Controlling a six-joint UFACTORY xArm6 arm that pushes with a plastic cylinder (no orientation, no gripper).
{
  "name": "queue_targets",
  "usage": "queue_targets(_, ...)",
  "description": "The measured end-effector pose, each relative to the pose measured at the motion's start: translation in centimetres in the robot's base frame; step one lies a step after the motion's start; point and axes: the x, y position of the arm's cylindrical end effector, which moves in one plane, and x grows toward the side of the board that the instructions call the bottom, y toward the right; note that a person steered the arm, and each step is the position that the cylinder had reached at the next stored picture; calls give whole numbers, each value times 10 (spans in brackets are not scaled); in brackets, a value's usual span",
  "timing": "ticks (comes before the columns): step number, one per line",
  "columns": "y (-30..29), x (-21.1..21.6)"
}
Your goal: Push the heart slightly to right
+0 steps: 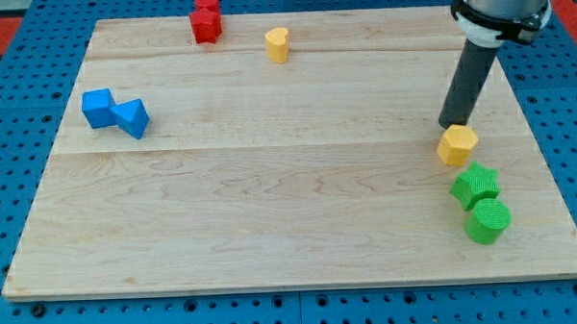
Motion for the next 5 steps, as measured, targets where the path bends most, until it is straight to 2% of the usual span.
queue_targets(1, 0, 0)
queue_targets(2, -28, -46)
queue_targets(3, -125, -58)
queue_targets(4, -208, -91)
queue_targets(5, -281, -142)
